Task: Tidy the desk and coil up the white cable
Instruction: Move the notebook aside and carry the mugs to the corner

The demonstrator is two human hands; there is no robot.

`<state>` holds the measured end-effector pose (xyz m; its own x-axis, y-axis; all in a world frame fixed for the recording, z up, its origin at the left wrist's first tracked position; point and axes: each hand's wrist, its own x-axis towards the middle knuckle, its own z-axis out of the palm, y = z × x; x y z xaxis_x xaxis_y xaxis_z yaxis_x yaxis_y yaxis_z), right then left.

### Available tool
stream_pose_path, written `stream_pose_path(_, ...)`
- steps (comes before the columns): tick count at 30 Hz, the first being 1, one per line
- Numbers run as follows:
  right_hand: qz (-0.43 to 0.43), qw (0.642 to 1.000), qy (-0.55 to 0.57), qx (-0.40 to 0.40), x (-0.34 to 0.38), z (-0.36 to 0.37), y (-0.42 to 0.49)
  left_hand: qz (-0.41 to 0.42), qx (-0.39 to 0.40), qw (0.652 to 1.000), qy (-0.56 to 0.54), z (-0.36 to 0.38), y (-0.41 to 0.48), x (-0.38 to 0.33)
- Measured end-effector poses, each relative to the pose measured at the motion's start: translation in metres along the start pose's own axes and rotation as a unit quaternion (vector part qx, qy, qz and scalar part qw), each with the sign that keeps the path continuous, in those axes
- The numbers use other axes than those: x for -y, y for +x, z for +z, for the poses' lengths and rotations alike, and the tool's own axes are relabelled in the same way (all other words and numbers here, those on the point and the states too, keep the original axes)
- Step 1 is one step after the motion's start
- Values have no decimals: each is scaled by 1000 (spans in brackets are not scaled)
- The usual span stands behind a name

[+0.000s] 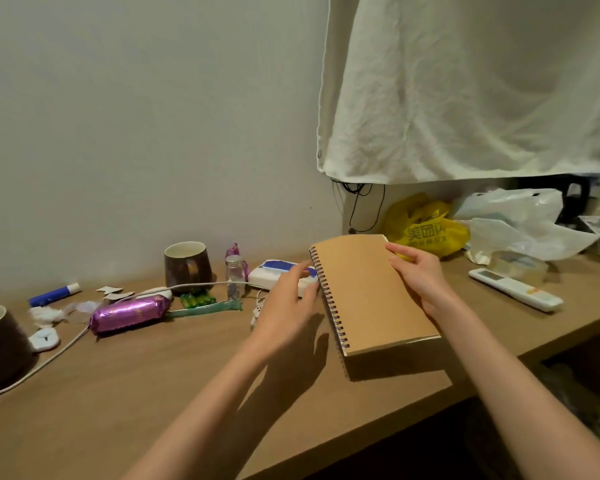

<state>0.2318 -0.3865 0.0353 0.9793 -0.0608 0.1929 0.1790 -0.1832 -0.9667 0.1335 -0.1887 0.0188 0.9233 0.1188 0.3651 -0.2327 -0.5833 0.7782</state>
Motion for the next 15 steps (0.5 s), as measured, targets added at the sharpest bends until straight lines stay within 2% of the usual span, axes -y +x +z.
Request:
stream_pose_path(2,8,999,-35,-21,-16,-6,24,45,42,990,130,10,3,18)
stream_pose_path(5,26,997,-73,-29,-41,-13,52,98,108,965,217,23,8,35)
stream_pose_path(11,46,987,-155,-16,-85,-14,90,149,179,932,277,45,15,54)
stream_pose_path(15,-18,957,-287,-30,-100,-6,106,141,187,925,300,50,13,58)
